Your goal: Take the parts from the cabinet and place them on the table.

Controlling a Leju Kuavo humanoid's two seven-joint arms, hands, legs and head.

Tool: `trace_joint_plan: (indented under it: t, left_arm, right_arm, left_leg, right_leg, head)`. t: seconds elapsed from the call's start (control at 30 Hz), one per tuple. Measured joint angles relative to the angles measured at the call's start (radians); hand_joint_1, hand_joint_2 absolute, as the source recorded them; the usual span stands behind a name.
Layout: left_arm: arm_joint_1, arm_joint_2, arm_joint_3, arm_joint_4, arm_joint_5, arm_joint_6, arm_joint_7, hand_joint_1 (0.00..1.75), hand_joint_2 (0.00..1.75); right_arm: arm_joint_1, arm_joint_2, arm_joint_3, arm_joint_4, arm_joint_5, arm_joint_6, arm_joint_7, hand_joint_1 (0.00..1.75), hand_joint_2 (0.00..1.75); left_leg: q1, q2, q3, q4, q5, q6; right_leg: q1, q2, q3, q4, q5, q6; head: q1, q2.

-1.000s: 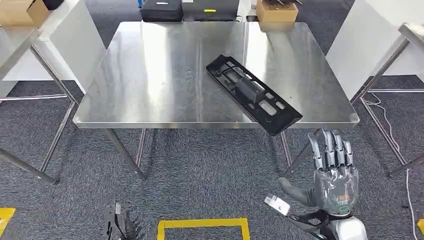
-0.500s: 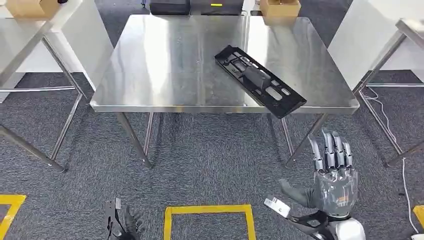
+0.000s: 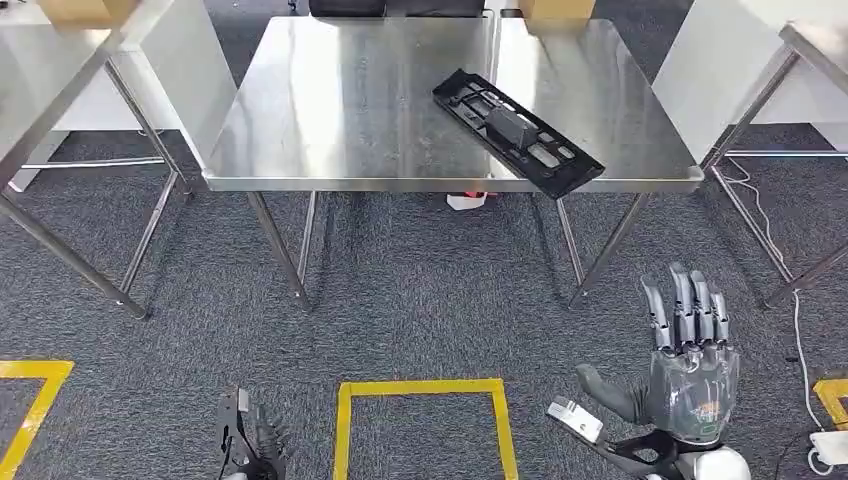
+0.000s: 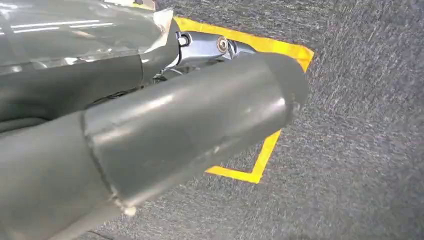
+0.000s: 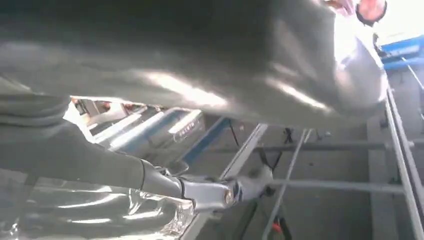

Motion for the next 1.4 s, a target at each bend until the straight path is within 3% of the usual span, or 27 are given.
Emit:
trace_joint_plan:
  t: [0.07,0.1,0.13,0.2,0.27,0.3,0.33,0.37,0.47,0.5,0.57,0.63,0.67,0.7,0.77,0.8,0.87,0.97,1.0,1.07,1.1,1.13,1.17,1.23,1.3,1.37,1.4]
  left_arm:
    - [0.001,0.001,-0.002,0.000,0.004,0.001,0.000,0.00,0.00]
    - [0.000,0.002,-0.002,0.000,0.005,0.001,0.000,0.00,0.00]
    - [0.000,0.003,-0.003,0.001,0.008,0.001,0.000,0.00,0.00]
    - [0.001,0.003,-0.005,0.002,0.013,0.001,0.000,0.00,0.00]
    - [0.000,0.003,-0.011,0.003,0.019,0.000,0.000,0.00,0.00]
    - [-0.001,0.001,-0.016,0.003,0.025,0.000,0.000,0.00,0.00]
    - [-0.004,-0.002,-0.019,0.002,0.027,0.001,0.000,0.00,0.00]
    - [-0.006,-0.001,-0.019,0.002,0.030,0.001,-0.001,0.00,0.00]
    - [-0.004,-0.005,-0.024,0.004,0.032,0.001,-0.001,0.00,0.00]
    - [-0.006,-0.006,-0.025,0.005,0.032,0.000,-0.001,0.00,0.00]
    - [-0.011,-0.007,-0.027,0.005,0.036,0.001,-0.001,0.00,0.00]
    - [-0.011,-0.010,-0.032,0.005,0.045,0.001,-0.001,0.00,0.00]
    - [-0.011,-0.011,-0.034,0.006,0.048,0.001,-0.001,0.00,0.00]
    - [-0.011,-0.011,-0.037,0.006,0.052,0.001,-0.001,0.00,0.00]
    - [-0.012,-0.011,-0.046,0.006,0.058,0.003,-0.001,0.00,0.00]
    - [-0.012,-0.011,-0.048,0.006,0.061,0.003,-0.001,0.00,0.00]
    - [-0.016,-0.015,-0.057,0.006,0.065,0.002,-0.002,0.00,0.00]
    - [-0.018,-0.017,-0.071,0.007,0.068,0.003,-0.002,0.00,0.00]
    - [-0.018,-0.015,-0.071,0.010,0.069,0.003,-0.002,0.00,0.00]
    - [-0.017,-0.015,-0.077,0.011,0.074,0.006,-0.001,0.00,0.00]
    - [-0.018,-0.014,-0.083,0.011,0.078,0.007,0.000,0.00,0.00]
    - [-0.018,-0.014,-0.090,0.011,0.085,0.010,0.000,0.00,0.00]
    - [-0.017,-0.014,-0.097,0.013,0.092,0.012,0.000,0.00,0.00]
    - [-0.017,-0.015,-0.111,0.015,0.107,0.018,0.002,0.00,0.00]
    - [-0.018,-0.015,-0.128,0.016,0.117,0.021,0.004,0.00,0.00]
    - [-0.020,-0.020,-0.142,0.016,0.119,0.022,0.005,0.00,0.00]
    - [-0.019,-0.020,-0.147,0.016,0.120,0.024,0.006,0.00,0.00]
  right_arm:
    - [0.001,0.013,-0.019,0.002,-0.012,0.000,-0.040,0.00,0.00]
    - [0.002,0.018,-0.024,0.003,-0.015,0.000,-0.046,0.00,0.00]
    - [0.002,0.022,-0.029,0.006,-0.023,0.000,-0.052,0.00,0.00]
    - [0.004,0.026,-0.043,0.011,-0.043,0.000,-0.071,0.00,0.00]
    - [0.003,0.031,-0.063,0.018,-0.066,0.000,-0.108,0.00,0.00]
    - [0.001,0.036,-0.073,0.020,-0.073,0.000,-0.126,0.00,0.00]
    - [0.001,0.037,-0.082,0.021,-0.075,0.000,-0.137,0.00,0.00]
    - [-0.003,0.040,-0.091,0.023,-0.076,0.000,-0.143,0.00,0.00]
    - [-0.003,0.050,-0.103,0.028,-0.078,0.000,-0.152,0.00,0.00]
    - [-0.003,0.052,-0.111,0.031,-0.080,0.000,-0.157,0.00,0.00]
    - [-0.002,0.055,-0.122,0.034,-0.090,0.000,-0.169,0.00,0.00]
    - [-0.001,0.058,-0.136,0.038,-0.101,0.000,-0.186,0.00,0.00]
    - [0.000,0.060,-0.144,0.041,-0.109,0.000,-0.196,0.00,0.00]
    - [0.001,0.062,-0.151,0.043,-0.113,0.000,-0.207,0.00,0.00]
    - [0.003,0.068,-0.168,0.046,-0.123,0.000,-0.231,0.00,0.00]
    - [0.002,0.071,-0.174,0.047,-0.126,0.000,-0.236,0.00,0.00]
    - [0.001,0.076,-0.187,0.046,-0.128,0.000,-0.250,0.00,0.00]
    - [0.008,0.088,-0.203,0.048,-0.133,0.000,-0.256,0.00,0.00]
    - [0.010,0.095,-0.204,0.050,-0.134,0.000,-0.258,0.00,0.00]
    - [0.018,0.104,-0.204,0.050,-0.139,0.000,-0.260,0.00,0.00]
    - [0.025,0.110,-0.204,0.050,-0.144,0.000,-0.257,0.00,0.00]
    - [0.032,0.115,-0.204,0.052,-0.153,0.000,-0.245,0.00,0.00]
    - [0.042,0.121,-0.203,0.055,-0.169,0.000,-0.230,0.00,0.00]
    - [0.056,0.133,-0.206,0.080,-0.230,0.000,-0.210,0.00,0.00]
    - [0.048,0.147,-0.237,0.157,-0.347,0.000,-0.225,0.00,0.00]
    - [0.047,0.158,-0.274,0.212,-0.398,0.000,-0.238,0.00,0.00]
    - [0.044,0.161,-0.283,0.229,-0.399,0.000,-0.245,0.00,0.00]
  left_leg:
    - [0.006,0.001,-0.022,0.100,-0.150,-0.017]
    - [0.010,0.001,-0.034,0.174,-0.206,-0.025]
    - [0.014,0.001,-0.044,0.248,-0.237,-0.032]
    - [0.026,0.002,-0.027,0.311,-0.199,-0.044]
    - [0.037,0.003,0.064,0.221,-0.134,-0.056]
    - [0.044,0.002,0.140,0.126,-0.137,-0.062]
    - [0.040,-0.002,0.193,0.045,-0.192,-0.073]
    - [0.034,-0.009,0.197,0.020,-0.203,-0.054]
    - [0.020,-0.004,0.177,0.018,-0.184,-0.012]
    - [0.024,0.005,0.161,0.010,-0.165,0.010]
    - [0.021,0.005,0.134,0.009,-0.139,0.032]
    - [0.017,0.006,0.097,0.010,-0.111,0.033]
    - [0.014,0.007,0.076,0.011,-0.094,0.033]
    - [0.012,0.007,0.058,0.012,-0.081,0.032]
    - [0.010,0.008,0.023,0.012,-0.054,0.028]
    - [0.010,0.007,0.011,0.013,-0.040,0.024]
    - [0.005,0.007,0.002,0.015,-0.021,0.013]
    - [0.007,0.007,0.005,-0.007,0.019,-0.004]
    - [0.007,0.004,-0.003,-0.007,0.021,-0.009]
    - [0.014,0.002,-0.025,0.060,-0.099,-0.019]
    - [0.015,0.002,-0.042,0.148,-0.173,-0.025]
    - [0.015,0.002,-0.055,0.225,-0.216,-0.030]
    - [0.016,0.002,-0.063,0.291,-0.232,-0.034]
    - [0.020,0.003,-0.025,0.298,-0.189,-0.038]
    - [0.025,0.002,0.093,0.148,-0.135,-0.035]
    - [0.017,-0.002,0.168,0.026,-0.165,-0.030]
    - [0.015,-0.004,0.164,0.025,-0.165,-0.029]
  right_leg:
    - [0.001,0.000,-0.031,0.000,0.029,-0.020]
    - [0.001,-0.001,-0.044,0.002,0.043,-0.019]
    - [0.001,-0.001,-0.058,0.003,0.058,-0.017]
    - [-0.002,-0.003,-0.097,0.010,0.084,-0.008]
    - [-0.013,-0.003,-0.135,0.027,0.099,0.009]
    - [-0.015,-0.004,-0.152,0.042,0.104,0.017]
    - [-0.009,-0.005,-0.166,0.053,0.108,0.024]
    - [-0.008,-0.007,-0.171,0.058,0.113,0.032]
    - [-0.001,-0.007,-0.177,0.043,0.148,0.064]
    - [-0.013,-0.006,-0.185,0.053,0.137,0.064]
    - [-0.012,-0.003,-0.231,0.143,0.028,0.041]
    - [-0.011,0.002,-0.264,0.290,-0.064,0.038]
    - [-0.010,0.005,-0.264,0.351,-0.070,0.049]
    - [-0.010,0.005,-0.248,0.365,-0.051,0.061]
    - [-0.009,0.006,-0.161,0.286,0.009,0.079]
    - [-0.006,0.006,-0.094,0.206,0.013,0.074]
    - [0.010,0.006,0.047,0.003,-0.052,0.045]
    - [0.017,0.009,0.018,0.004,-0.036,0.024]
    - [-0.002,0.007,0.008,0.000,-0.021,0.015]
    - [-0.007,0.004,-0.004,0.003,0.004,-0.009]
    - [-0.005,0.002,-0.020,0.003,0.017,-0.012]
    - [-0.004,0.001,-0.033,0.004,0.027,-0.012]
    - [-0.004,0.000,-0.048,0.006,0.037,-0.010]
    - [-0.005,-0.002,-0.078,0.015,0.052,-0.005]
    - [-0.008,-0.001,-0.100,0.029,0.060,0.001]
    - [0.000,-0.003,-0.119,0.046,0.065,0.010]
    - [-0.002,-0.004,-0.121,0.045,0.073,0.022]
  head:
    - [-0.008,0.000]
    - [-0.008,0.000]
    - [-0.009,0.000]
    - [-0.010,0.000]
    - [-0.010,0.000]
    - [-0.011,0.000]
    - [-0.015,0.000]
    - [-0.013,0.000]
    - [-0.013,0.000]
    - [-0.013,0.000]
    - [-0.005,0.000]
    - [-0.002,0.000]
    - [-0.001,0.000]
    - [-0.001,0.000]
    - [-0.001,0.000]
    - [-0.001,0.000]
    - [0.000,0.000]
    - [-0.001,0.000]
    - [-0.002,0.000]
    - [-0.008,0.000]
    - [-0.009,0.000]
    - [-0.009,0.000]
    - [-0.008,0.000]
    - [-0.009,0.000]
    - [-0.010,0.000]
    - [-0.009,0.000]
    - [-0.007,0.000]
